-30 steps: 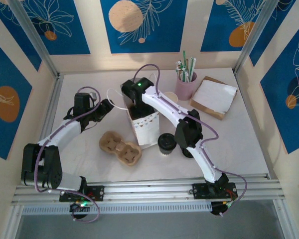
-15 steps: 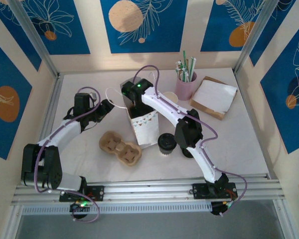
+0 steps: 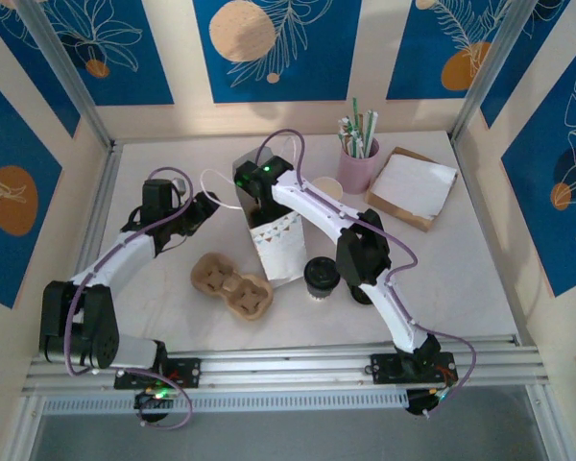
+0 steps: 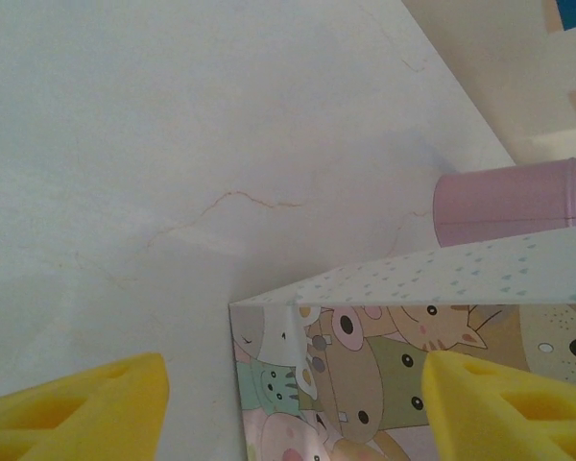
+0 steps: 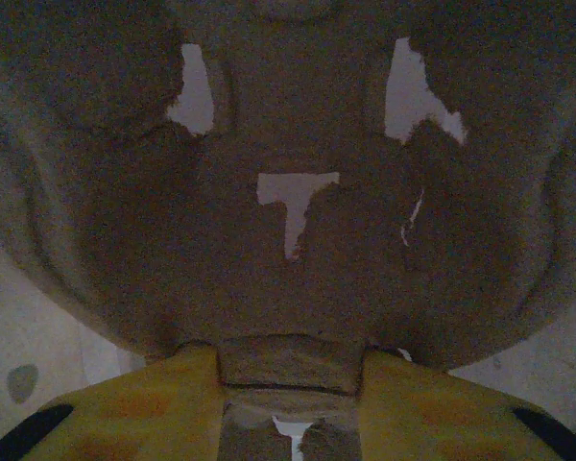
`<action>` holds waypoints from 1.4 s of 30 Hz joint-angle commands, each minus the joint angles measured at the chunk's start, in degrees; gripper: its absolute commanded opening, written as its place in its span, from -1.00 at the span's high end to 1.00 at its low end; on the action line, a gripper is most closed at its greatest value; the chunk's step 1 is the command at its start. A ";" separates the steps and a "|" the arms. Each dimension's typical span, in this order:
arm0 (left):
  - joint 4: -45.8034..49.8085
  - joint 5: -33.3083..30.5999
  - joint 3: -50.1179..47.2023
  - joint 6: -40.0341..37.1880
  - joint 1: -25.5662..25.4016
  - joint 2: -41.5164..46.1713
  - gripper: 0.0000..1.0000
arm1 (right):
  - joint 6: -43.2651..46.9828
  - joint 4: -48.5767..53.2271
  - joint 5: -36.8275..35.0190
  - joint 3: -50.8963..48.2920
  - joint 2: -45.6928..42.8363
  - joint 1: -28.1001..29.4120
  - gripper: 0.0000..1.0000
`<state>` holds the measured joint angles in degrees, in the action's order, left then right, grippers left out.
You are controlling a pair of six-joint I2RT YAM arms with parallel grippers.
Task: Pack the takeout coffee
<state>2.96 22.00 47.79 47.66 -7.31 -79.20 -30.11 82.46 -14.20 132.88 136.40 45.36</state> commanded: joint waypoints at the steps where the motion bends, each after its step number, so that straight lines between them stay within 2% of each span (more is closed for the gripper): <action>1: 1.62 -0.98 2.11 -1.00 -0.64 1.51 -0.41 | -1.10 1.73 1.23 -0.27 -2.02 -0.20 0.17; 10: 2.99 -1.45 3.01 -1.39 -0.82 2.00 -0.44 | -1.00 1.68 1.39 0.13 -2.94 -0.28 -0.06; 26: 3.63 -1.83 3.10 -1.50 -1.11 2.38 -0.45 | -0.92 1.94 1.54 0.64 -3.19 -0.19 -0.30; 39: 3.62 -2.06 3.12 -1.46 -1.23 2.41 -0.45 | -0.93 1.79 1.52 0.28 -3.86 -0.08 -0.60; 42: 3.66 -2.07 3.09 -1.56 -1.30 2.44 -0.45 | -0.92 1.82 1.61 0.29 -3.95 -0.11 -0.61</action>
<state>5.58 20.53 49.36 47.48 -7.88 -78.04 -30.52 82.91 -13.96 132.88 135.33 45.36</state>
